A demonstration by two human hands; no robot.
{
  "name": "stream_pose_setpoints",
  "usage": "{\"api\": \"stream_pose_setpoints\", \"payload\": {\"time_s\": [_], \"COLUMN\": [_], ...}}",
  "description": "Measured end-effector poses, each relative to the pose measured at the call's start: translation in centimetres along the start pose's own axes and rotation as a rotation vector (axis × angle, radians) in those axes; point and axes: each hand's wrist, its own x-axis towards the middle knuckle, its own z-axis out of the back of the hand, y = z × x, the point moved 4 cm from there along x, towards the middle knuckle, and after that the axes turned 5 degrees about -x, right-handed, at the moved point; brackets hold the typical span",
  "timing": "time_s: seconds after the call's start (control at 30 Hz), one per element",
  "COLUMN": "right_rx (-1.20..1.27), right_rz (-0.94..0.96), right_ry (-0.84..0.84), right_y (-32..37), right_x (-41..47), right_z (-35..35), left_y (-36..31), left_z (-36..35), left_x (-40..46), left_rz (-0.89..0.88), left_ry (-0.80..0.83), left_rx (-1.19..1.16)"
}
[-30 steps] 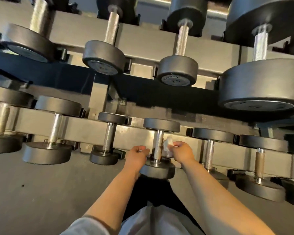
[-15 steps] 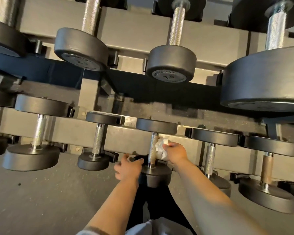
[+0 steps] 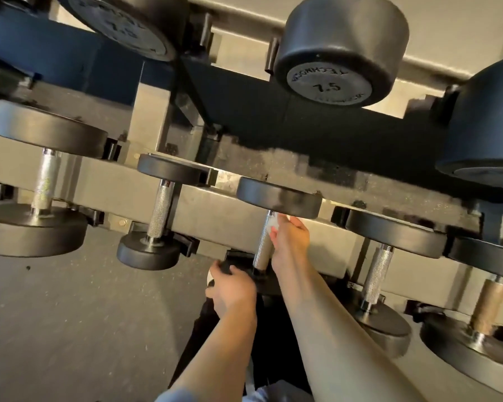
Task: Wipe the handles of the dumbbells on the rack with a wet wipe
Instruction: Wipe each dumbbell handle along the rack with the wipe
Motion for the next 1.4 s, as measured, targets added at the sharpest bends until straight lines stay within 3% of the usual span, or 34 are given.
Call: {"api": "stream_pose_setpoints", "payload": {"time_s": [0.07,0.17,0.3,0.43,0.63,0.7,0.77,0.87,0.97,1.13,1.3,1.4], "right_rx": [-0.108,0.017,-0.189,-0.180,0.017,0.032,-0.184,-0.576,-0.734,-0.820,-0.609,-0.367], "right_rz": [0.074,0.129,0.275,0.182,-0.063,-0.058,0.060,0.402,0.500,0.648,0.367,0.248], "right_ry": [0.049,0.041,-0.026,-0.049,0.319,0.347,0.255,0.162,0.119,-0.153,-0.138,0.052], "right_y": [-0.5,-1.7,-0.9,-0.4,-0.8,-1.0,-1.1,-0.9,-1.4,-1.1,-0.1,-0.5], "right_x": [0.1,0.3,-0.6,-0.4,1.1,1.5,1.5,-0.5,-1.5,-2.0,-0.4,0.7], "right_z": [-0.1,-0.1,0.0,-0.8,0.1,0.2,0.0,-1.4,-2.1,-1.6,-1.9,-1.3], "left_y": [-0.1,-0.1,0.0,0.0,-0.1,-0.1,-0.1,-0.1,-0.1,0.0,0.2,0.3], "left_z": [-0.1,0.0,0.0,0.0,0.1,0.1,0.2,0.4,0.5,0.5,0.5,0.5], "left_x": [-0.1,-0.1,-0.2,-0.1,0.0,-0.1,-0.2,-0.5,-0.5,-0.5,-0.5,-0.4], "left_rz": [-0.005,-0.011,-0.007,-0.012,-0.017,-0.023,-0.030,-0.050,-0.056,-0.060,-0.063,-0.061], "left_ry": [-0.015,-0.015,-0.004,0.025,0.052,0.054,0.063,0.072,0.073,0.084,0.105,0.106], "left_rx": [0.028,0.044,0.066,0.069,0.058,0.055,0.054,0.059,0.052,0.001,-0.013,-0.024]}}
